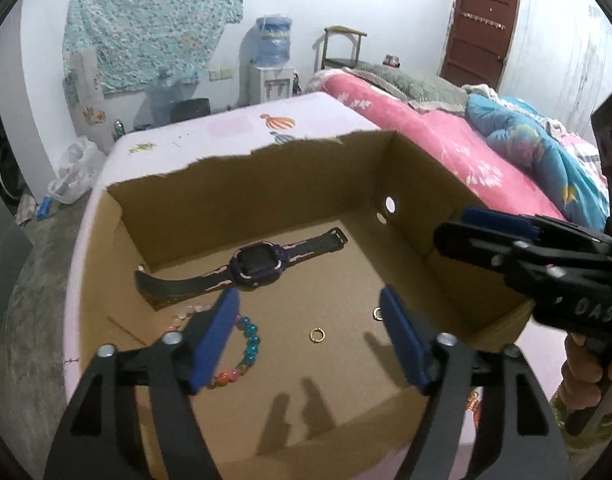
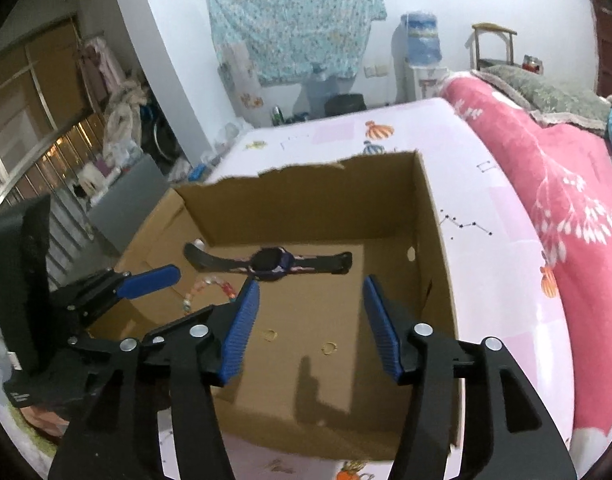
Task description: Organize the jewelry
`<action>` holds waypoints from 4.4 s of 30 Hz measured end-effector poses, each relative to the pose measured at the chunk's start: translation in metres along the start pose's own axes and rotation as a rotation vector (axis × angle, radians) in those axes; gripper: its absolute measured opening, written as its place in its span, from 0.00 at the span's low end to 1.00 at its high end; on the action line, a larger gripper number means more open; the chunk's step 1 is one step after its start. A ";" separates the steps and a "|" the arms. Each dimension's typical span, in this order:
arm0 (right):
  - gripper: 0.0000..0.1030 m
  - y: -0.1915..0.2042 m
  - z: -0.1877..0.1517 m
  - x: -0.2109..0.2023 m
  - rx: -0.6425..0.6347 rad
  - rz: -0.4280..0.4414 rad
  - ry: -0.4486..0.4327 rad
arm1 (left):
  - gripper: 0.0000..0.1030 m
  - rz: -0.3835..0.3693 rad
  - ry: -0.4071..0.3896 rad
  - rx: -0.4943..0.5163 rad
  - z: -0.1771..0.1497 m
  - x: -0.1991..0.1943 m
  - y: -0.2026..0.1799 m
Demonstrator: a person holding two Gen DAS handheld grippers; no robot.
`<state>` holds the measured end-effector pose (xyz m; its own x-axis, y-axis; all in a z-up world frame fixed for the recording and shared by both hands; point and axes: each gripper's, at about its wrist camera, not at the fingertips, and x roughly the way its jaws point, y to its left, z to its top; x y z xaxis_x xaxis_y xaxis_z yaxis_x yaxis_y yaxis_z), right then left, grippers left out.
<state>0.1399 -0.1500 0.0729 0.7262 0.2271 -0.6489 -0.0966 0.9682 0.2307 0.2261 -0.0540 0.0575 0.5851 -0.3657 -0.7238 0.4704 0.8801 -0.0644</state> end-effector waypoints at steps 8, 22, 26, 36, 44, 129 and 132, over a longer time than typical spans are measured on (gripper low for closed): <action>0.71 -0.002 -0.001 -0.047 0.022 0.031 -0.115 | 0.93 0.017 -0.128 0.009 -0.011 -0.050 -0.003; 0.90 -0.034 -0.057 -0.105 0.041 -0.166 -0.112 | 0.95 0.058 -0.143 0.026 -0.066 -0.098 -0.012; 0.91 -0.034 -0.095 -0.080 0.055 -0.216 0.016 | 0.95 0.105 -0.036 0.103 -0.101 -0.070 -0.031; 0.91 -0.034 -0.155 -0.020 0.010 -0.385 0.235 | 0.95 0.158 0.160 0.097 -0.148 -0.009 -0.048; 0.92 -0.039 -0.166 -0.009 -0.044 -0.442 0.259 | 0.95 0.128 0.193 0.042 -0.154 0.001 -0.040; 0.00 0.038 -0.172 0.005 -0.431 -0.006 0.237 | 0.95 0.071 0.196 0.037 -0.156 -0.002 -0.025; 0.00 0.037 -0.171 0.003 -0.412 -0.011 0.226 | 0.95 0.069 0.200 0.045 -0.155 -0.002 -0.025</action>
<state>0.0222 -0.0957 -0.0442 0.5668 0.1893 -0.8018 -0.3846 0.9215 -0.0543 0.1105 -0.0281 -0.0459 0.4760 -0.2338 -0.8478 0.4653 0.8850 0.0172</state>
